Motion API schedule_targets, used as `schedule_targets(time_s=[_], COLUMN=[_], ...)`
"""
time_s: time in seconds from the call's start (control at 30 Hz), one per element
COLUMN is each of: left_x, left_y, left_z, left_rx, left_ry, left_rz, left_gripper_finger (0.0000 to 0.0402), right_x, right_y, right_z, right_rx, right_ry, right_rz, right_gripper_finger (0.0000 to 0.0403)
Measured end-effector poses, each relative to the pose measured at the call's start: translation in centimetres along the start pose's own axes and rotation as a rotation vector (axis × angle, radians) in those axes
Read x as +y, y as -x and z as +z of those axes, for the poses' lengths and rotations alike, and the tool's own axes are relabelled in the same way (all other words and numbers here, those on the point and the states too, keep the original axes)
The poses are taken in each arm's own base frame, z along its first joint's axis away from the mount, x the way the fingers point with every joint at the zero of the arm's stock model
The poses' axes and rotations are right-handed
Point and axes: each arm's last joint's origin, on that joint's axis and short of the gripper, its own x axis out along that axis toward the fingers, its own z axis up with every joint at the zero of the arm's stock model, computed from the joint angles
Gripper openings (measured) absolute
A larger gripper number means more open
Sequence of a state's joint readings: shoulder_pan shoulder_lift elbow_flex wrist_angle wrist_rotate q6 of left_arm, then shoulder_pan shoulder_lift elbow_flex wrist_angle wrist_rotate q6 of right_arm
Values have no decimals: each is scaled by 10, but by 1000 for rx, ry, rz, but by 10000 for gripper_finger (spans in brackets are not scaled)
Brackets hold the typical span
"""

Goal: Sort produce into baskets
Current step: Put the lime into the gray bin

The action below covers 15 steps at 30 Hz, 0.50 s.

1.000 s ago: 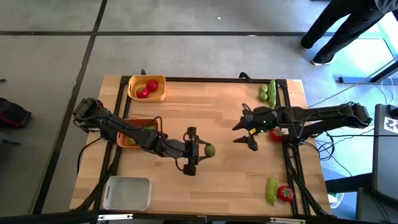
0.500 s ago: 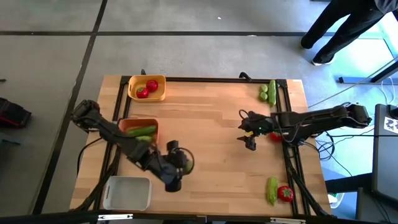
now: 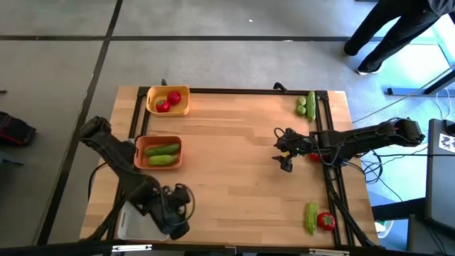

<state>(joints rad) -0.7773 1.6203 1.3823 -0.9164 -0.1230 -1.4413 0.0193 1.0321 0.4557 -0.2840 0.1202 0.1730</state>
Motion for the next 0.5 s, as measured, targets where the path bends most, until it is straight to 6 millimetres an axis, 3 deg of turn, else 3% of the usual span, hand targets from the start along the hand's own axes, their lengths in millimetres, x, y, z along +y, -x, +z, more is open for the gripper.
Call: schedule_targets(time_s=[0.5], left_x=[18], left_y=[13], left_z=[-72], left_rx=[118], left_ry=[331], left_rz=[209], left_gripper_finger=[210], right_x=[0], right_y=[0], right_z=[3], right_rx=[-36], right_ry=[73], right_rz=[-25], right_gripper_finger=[269])
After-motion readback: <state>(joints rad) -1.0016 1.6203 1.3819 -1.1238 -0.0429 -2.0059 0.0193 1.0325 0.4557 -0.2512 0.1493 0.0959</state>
